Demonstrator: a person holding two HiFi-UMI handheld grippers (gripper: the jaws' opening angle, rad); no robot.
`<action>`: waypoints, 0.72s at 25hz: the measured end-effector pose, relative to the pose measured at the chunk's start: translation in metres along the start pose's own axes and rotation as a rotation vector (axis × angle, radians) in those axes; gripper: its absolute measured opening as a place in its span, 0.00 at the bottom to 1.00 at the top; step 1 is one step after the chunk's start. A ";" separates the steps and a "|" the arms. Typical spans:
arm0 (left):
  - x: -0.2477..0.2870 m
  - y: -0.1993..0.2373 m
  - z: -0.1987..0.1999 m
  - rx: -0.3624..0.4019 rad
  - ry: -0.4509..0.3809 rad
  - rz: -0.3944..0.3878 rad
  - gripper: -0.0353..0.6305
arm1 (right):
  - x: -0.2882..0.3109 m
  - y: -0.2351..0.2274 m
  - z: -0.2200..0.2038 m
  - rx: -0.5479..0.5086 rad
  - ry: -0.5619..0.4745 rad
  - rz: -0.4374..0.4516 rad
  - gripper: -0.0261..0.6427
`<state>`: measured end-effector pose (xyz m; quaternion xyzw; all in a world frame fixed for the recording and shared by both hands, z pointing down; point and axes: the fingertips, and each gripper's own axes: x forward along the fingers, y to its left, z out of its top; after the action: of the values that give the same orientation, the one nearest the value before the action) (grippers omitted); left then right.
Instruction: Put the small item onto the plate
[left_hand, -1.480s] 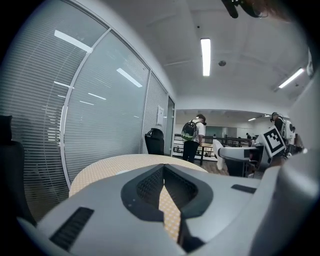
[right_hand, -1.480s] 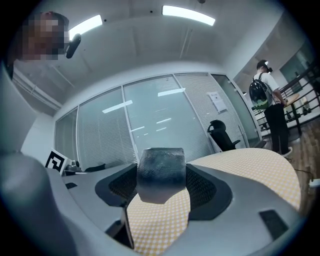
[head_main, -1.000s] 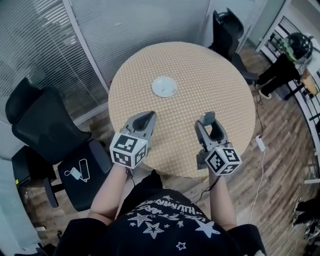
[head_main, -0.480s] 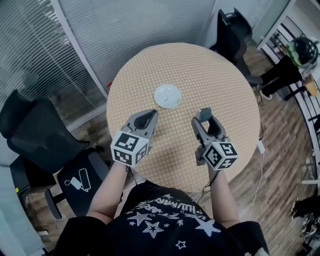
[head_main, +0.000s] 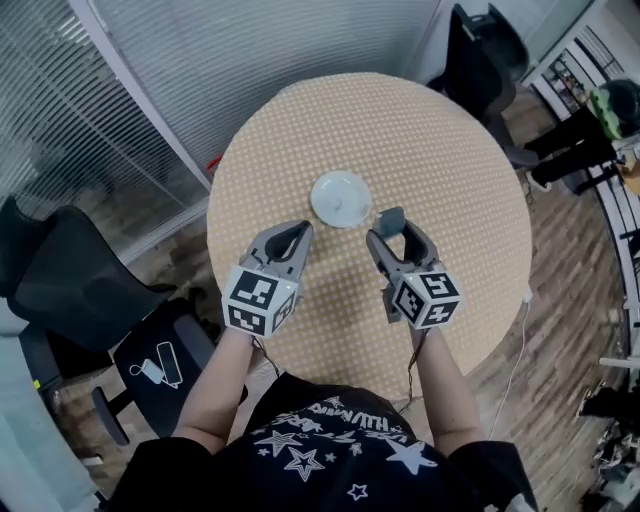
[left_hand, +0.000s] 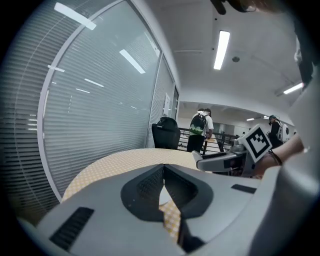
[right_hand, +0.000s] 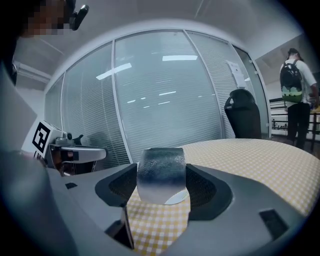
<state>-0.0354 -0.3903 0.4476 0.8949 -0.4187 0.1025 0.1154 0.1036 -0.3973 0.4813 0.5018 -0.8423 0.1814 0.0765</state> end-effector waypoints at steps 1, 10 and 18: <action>0.003 0.002 0.001 0.025 0.001 0.003 0.06 | 0.007 0.000 -0.002 -0.007 0.009 0.005 0.48; 0.024 0.028 -0.026 0.002 0.064 0.014 0.06 | 0.062 -0.009 -0.018 -0.023 0.072 0.009 0.48; 0.037 0.045 -0.040 -0.033 0.102 0.042 0.06 | 0.102 -0.020 -0.039 -0.030 0.159 0.015 0.48</action>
<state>-0.0504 -0.4341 0.5016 0.8775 -0.4327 0.1434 0.1490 0.0698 -0.4746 0.5535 0.4783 -0.8399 0.2086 0.1495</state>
